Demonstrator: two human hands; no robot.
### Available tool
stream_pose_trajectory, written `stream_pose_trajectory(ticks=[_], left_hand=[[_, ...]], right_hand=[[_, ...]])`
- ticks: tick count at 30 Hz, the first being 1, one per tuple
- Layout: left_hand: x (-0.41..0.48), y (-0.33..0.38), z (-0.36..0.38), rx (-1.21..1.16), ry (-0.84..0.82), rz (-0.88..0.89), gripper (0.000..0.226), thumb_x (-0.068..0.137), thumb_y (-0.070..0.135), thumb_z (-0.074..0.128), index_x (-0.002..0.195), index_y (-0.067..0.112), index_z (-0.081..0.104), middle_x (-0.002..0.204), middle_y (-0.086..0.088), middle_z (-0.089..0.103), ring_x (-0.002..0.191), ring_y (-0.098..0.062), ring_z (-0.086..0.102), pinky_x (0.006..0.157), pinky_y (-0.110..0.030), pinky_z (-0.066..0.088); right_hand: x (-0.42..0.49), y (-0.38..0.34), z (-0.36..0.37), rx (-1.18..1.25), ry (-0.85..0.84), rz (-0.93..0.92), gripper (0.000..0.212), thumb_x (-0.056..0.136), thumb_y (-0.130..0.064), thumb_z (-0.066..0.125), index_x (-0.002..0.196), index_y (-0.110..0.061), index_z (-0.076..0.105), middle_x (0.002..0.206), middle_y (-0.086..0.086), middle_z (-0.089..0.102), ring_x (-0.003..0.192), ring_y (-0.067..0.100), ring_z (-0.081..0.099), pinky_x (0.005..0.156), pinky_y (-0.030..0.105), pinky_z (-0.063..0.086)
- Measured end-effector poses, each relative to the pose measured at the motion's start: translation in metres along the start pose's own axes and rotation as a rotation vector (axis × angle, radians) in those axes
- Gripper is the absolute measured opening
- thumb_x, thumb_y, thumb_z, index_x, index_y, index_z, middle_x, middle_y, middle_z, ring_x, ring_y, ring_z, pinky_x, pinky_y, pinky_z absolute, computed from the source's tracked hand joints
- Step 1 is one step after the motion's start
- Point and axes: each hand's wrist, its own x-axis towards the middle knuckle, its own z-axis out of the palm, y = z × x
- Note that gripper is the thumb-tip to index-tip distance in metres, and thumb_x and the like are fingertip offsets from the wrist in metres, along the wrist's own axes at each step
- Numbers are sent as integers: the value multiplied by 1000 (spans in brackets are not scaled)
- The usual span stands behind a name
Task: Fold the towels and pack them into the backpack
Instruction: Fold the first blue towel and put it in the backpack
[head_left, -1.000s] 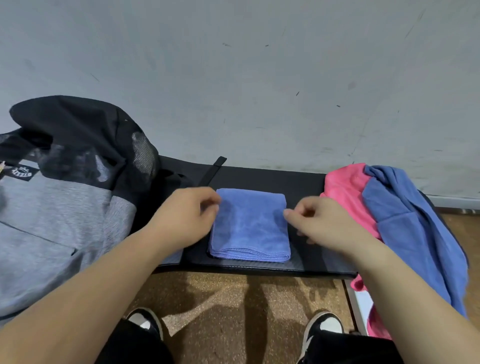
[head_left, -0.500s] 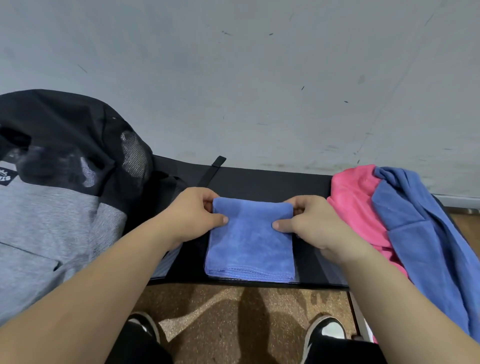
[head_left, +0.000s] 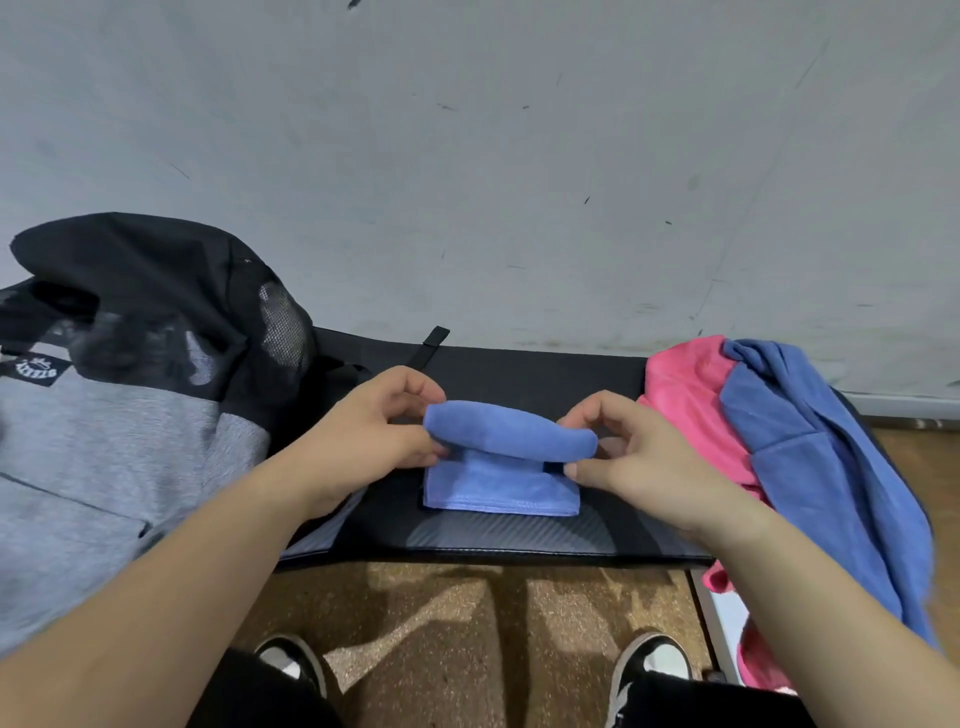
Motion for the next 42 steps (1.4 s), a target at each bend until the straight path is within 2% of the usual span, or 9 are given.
stream_pose_trajectory(ticks=[4, 8, 13, 16, 19, 22, 26, 37, 42], left_hand=[[-10, -3, 2, -57, -56, -35, 4, 84, 18, 72, 85, 14, 71, 118, -21, 72, 101, -19, 72, 99, -42, 59], [-14, -18, 12, 302, 78, 80, 21, 85, 27, 85, 84, 15, 68, 109, -7, 77, 90, -6, 74, 96, -36, 57], [-8, -22, 17, 550, 131, 74, 53, 73, 34, 92, 115, 34, 61, 103, 7, 69, 85, -8, 66, 78, -27, 54], [-3, -26, 18, 581, 35, 4, 83, 72, 37, 93, 144, 31, 52, 126, 13, 63, 110, -4, 63, 98, -26, 50], [-4, -21, 15, 542, -34, 10, 51, 70, 27, 92, 115, 33, 69, 105, 7, 74, 99, -16, 72, 90, -39, 60], [-7, -9, 12, 318, -37, 77, 36, 66, 13, 84, 98, 24, 73, 94, -11, 78, 84, -22, 75, 84, -53, 61], [-13, 4, 6, 50, -2, 167, 50, 66, 3, 75, 109, 28, 76, 106, -6, 79, 97, -17, 74, 86, -39, 61], [-39, 21, 12, -410, -134, 1, 48, 90, 26, 76, 132, 5, 66, 128, -17, 74, 120, -29, 71, 95, -34, 59], [-68, 23, 3, -302, 6, 10, 35, 92, 8, 76, 126, 6, 69, 118, -13, 78, 113, -29, 74, 107, -50, 55]], right_hand=[[-11, 7, -3, -50, -73, 35, 20, 82, -12, 86, 95, -18, 73, 117, 12, 70, 103, 14, 68, 92, 28, 49], [-13, 10, 8, -253, 10, -37, 19, 89, -36, 79, 78, -20, 76, 115, -13, 70, 114, -13, 60, 92, 11, 40], [0, 20, 18, -422, 117, -132, 24, 79, -37, 88, 75, -24, 68, 98, -6, 67, 96, 9, 65, 88, 32, 51], [4, 14, 20, -559, 44, -125, 43, 76, -36, 88, 111, -32, 64, 121, -9, 63, 113, 10, 60, 100, 35, 49], [5, 4, 24, -630, -115, -85, 78, 80, -29, 83, 150, -31, 48, 152, -12, 52, 139, 7, 48, 116, 28, 40], [8, -6, 27, -461, -204, -77, 55, 76, -23, 85, 126, -32, 65, 122, -12, 70, 110, 6, 65, 99, 34, 54], [9, -20, 34, -52, -197, 16, 45, 71, -46, 91, 98, -17, 69, 90, -2, 68, 83, 11, 62, 80, 38, 50], [19, -64, 71, 466, -141, 105, 51, 80, -13, 74, 127, 1, 62, 122, 22, 73, 114, 37, 72, 106, 57, 53], [1, -83, 88, 412, 40, 107, 41, 84, -29, 85, 116, -11, 68, 109, 5, 79, 96, 20, 78, 78, 36, 63]])
